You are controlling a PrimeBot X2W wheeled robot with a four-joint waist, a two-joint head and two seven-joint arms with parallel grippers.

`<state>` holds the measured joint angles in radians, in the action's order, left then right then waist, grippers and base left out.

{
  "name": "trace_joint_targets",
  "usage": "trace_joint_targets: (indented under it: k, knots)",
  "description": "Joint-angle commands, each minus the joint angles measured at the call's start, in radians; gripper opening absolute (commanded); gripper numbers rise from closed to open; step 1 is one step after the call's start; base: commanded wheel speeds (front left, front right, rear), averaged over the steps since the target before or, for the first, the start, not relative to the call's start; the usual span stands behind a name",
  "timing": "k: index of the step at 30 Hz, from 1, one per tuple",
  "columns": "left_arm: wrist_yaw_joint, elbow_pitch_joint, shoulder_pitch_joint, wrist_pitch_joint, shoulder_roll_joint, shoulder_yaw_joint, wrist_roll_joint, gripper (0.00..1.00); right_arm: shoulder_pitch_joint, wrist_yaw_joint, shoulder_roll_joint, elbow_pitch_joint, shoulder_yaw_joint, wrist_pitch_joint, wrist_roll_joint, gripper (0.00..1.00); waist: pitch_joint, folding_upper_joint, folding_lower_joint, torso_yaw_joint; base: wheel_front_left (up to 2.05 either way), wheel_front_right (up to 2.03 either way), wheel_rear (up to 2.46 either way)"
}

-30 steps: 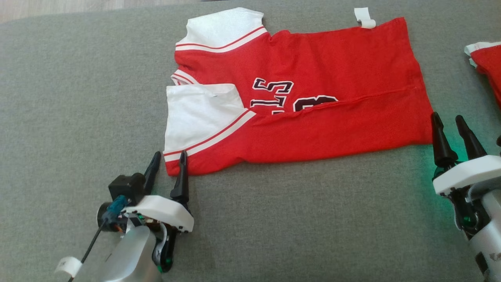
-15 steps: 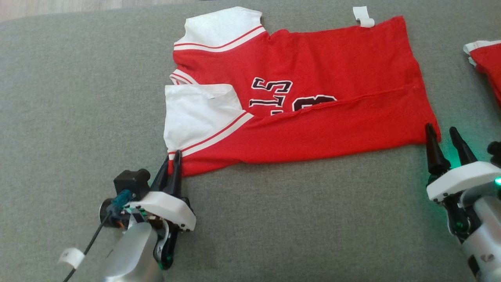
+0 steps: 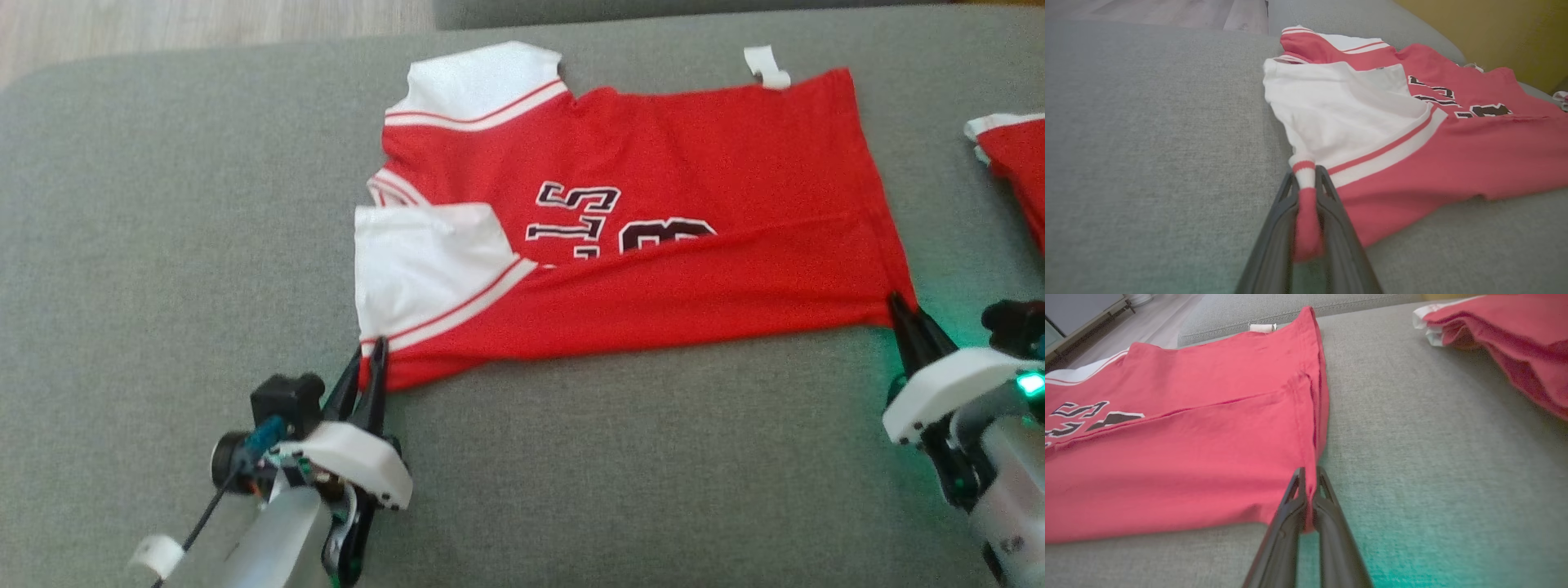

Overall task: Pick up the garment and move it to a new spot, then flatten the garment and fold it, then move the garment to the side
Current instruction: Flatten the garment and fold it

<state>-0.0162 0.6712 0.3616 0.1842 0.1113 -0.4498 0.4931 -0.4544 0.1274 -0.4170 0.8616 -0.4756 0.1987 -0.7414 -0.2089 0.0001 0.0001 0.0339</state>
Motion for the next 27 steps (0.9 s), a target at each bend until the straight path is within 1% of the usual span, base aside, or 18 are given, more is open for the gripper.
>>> trace_joint_targets:
  k: [1, 2, 9, 15, 21, 25, 27]
  knots:
    - [0.018, -0.043, -0.021, -0.007, 0.037, 0.027, -0.005, 0.0, 0.038, 0.003, -0.039, -0.004, -0.018, 0.023, 0.032, 0.0, 0.03, -0.0001, -0.0001, -0.009, 0.0, 0.0, 0.0]
    - [0.018, -0.043, -0.021, -0.007, 0.037, 0.027, -0.005, 0.0, 0.038, 0.003, -0.039, -0.004, -0.018, 0.023, 0.032, 0.0, 0.03, -0.0001, -0.0001, -0.009, 0.0, 0.0, 0.0]
    - [0.061, -0.153, -0.15, -0.043, 0.076, 0.016, -0.006, 0.0, 0.132, 0.003, -0.056, -0.041, -0.011, 0.043, 0.069, 0.0, 0.09, -0.0001, -0.0001, -0.028, 0.0, 0.0, 0.0]
    - [0.109, -0.302, -0.302, -0.093, 0.111, 0.008, 0.004, 0.0, 0.241, 0.003, -0.081, -0.105, 0.017, 0.052, 0.084, 0.0, 0.128, -0.0001, -0.0001, -0.041, 0.0, 0.0, 0.0]
    - [0.159, -0.48, -0.442, -0.156, 0.148, -0.005, 0.008, 0.0, 0.338, 0.003, -0.117, -0.163, 0.059, 0.051, 0.108, 0.0, 0.151, -0.0001, -0.0001, -0.045, 0.0, 0.0, 0.0]
    - [0.175, -0.567, -0.497, -0.198, 0.172, -0.015, 0.012, 0.0, 0.386, 0.003, -0.124, -0.202, 0.097, 0.028, 0.127, 0.0, 0.159, -0.0001, -0.0001, -0.044, 0.0, 0.0, 0.0]
    - [0.171, -0.586, -0.504, -0.211, 0.181, -0.023, 0.012, 0.0, 0.401, 0.003, -0.118, -0.217, 0.119, 0.015, 0.138, 0.0, 0.16, -0.0001, -0.0001, -0.042, 0.0, 0.0, 0.0]
